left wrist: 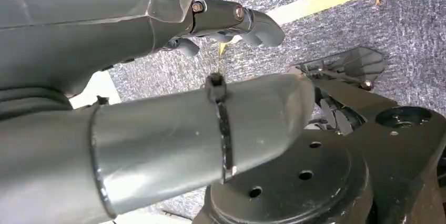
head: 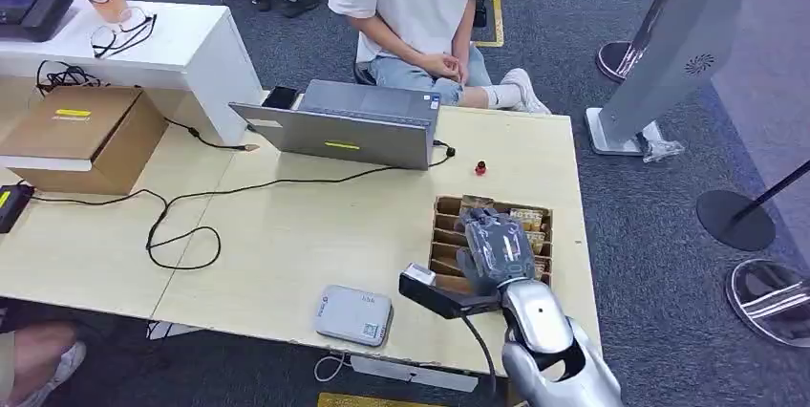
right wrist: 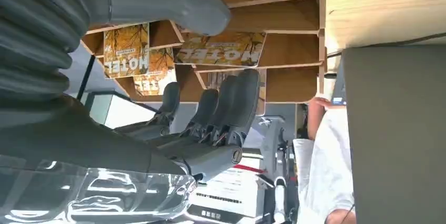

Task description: Pass the card to the sensor for recognition and then transmit it.

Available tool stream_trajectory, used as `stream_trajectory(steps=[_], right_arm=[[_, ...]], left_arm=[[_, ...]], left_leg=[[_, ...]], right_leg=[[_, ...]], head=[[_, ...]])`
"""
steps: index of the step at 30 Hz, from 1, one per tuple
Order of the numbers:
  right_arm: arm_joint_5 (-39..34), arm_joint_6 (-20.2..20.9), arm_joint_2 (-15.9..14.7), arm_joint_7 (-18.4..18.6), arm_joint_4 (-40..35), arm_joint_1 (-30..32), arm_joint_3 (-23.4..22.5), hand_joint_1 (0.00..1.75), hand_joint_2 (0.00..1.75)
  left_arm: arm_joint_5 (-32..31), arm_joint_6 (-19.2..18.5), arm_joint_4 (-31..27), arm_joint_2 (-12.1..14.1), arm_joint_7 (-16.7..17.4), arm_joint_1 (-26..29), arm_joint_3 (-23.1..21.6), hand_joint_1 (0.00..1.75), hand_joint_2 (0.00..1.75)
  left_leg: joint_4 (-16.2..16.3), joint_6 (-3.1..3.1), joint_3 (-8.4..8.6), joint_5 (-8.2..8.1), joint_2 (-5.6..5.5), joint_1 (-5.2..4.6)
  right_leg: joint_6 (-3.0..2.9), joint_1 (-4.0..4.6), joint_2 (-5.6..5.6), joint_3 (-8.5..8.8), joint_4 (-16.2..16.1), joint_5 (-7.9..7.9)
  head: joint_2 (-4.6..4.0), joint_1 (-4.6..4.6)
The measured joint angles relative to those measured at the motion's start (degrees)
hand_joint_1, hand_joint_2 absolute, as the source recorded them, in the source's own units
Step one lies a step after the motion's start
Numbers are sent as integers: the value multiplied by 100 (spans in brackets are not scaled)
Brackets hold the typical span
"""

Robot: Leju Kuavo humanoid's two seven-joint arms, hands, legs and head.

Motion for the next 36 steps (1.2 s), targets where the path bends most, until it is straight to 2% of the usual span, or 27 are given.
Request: stream_trajectory(steps=[1, 5, 7, 20, 28, 33, 36], right_arm=[[0, 0, 0, 2, 13, -3, -2, 91, 175], [0, 0, 0, 7, 81, -32, -2, 96, 175], [0, 0, 0, 9, 109, -50, -2, 89, 175], [0, 0, 2, 42, 264, -125, -22, 94, 175], [2, 0, 15, 57, 267, -125, -42, 79, 175], [2, 0, 15, 59, 269, -124, -50, 79, 175], [4, 0, 15, 59, 275, -124, -59, 86, 175]], left_arm=[[0, 6, 13, 4, 0, 0, 0, 0, 0], [0, 24, 46, 28, 9, -2, 0, 0, 0], [0, 37, 52, 31, 28, -2, 0, 0, 0], [0, 44, 127, 59, 44, -6, 0, 0, 0], [0, 44, 129, 57, 52, -7, 0, 0, 0], [0, 42, 129, 59, 57, -10, 0, 0, 0], [0, 44, 131, 63, 63, -22, 0, 0, 0]], left_leg=[[0, 0, 0, 0, 0, 0], [0, 0, 0, 0, 0, 0], [0, 0, 0, 0, 0, 0], [0, 0, 0, 0, 0, 0], [0, 0, 1, 0, 0, 0], [0, 0, 1, 0, 0, 0], [0, 0, 1, 0, 0, 0]], right_leg=[[0, 0, 0, 0, 0, 0], [0, 0, 0, 0, 0, 0], [0, 0, 0, 0, 0, 0], [0, 0, 0, 0, 0, 0], [0, 0, 0, 0, 0, 0], [0, 0, 0, 0, 0, 0], [0, 0, 0, 0, 0, 0]], head=[[0, 0], [0, 0], [0, -2], [0, -2], [0, -2], [0, 0], [0, 0]])
